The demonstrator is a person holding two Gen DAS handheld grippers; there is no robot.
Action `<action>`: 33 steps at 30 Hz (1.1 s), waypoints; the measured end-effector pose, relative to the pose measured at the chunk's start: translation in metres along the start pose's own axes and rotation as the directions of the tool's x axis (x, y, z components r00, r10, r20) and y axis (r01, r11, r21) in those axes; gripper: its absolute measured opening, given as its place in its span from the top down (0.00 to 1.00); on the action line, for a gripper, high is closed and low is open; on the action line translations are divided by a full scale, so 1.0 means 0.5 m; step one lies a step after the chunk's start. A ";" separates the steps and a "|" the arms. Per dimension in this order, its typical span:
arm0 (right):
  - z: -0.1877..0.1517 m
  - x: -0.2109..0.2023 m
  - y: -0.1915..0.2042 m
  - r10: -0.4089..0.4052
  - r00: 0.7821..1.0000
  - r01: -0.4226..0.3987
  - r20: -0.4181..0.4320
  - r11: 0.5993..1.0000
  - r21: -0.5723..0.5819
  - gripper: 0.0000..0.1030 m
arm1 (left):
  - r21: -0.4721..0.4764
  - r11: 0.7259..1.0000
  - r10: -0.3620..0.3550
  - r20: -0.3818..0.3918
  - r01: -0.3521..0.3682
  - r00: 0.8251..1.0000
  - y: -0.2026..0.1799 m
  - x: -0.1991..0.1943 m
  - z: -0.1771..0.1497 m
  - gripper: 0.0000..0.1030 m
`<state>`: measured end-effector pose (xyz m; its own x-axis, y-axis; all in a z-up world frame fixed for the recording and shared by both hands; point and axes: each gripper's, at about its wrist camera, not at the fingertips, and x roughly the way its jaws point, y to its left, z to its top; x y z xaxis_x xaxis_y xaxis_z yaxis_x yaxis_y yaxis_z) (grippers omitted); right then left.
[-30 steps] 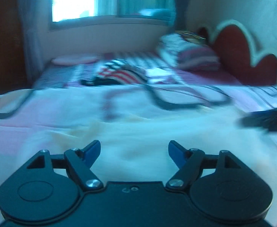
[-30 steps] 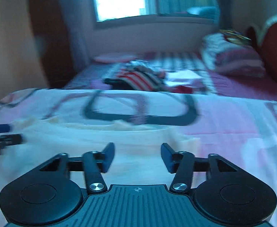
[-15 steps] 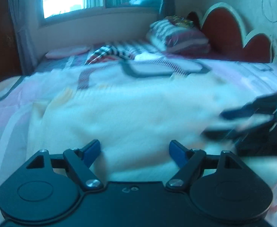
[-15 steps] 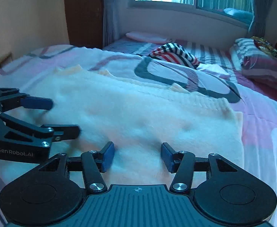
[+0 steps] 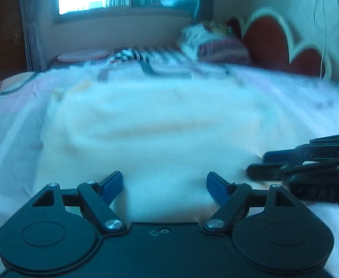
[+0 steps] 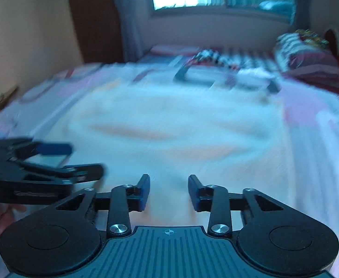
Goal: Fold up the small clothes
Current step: 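Fold the sweater side over the body with both grippers and release, then press the folded sweater flat with both open grippers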
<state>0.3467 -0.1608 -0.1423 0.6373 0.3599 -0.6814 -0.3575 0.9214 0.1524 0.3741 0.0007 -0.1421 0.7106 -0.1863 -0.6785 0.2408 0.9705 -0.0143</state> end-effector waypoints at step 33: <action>-0.041 -0.134 -0.146 -0.205 0.978 0.200 0.021 0.968 0.149 0.85 | -0.125 0.983 0.123 -0.073 -0.132 0.990 0.082 -0.059 -0.028 0.25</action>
<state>0.3161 -0.2554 -0.1225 0.7114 0.1661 -0.6829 -0.1170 0.9861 0.1180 0.3534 0.0480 -0.1329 0.6849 -0.0536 -0.7267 0.0604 0.9980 -0.0167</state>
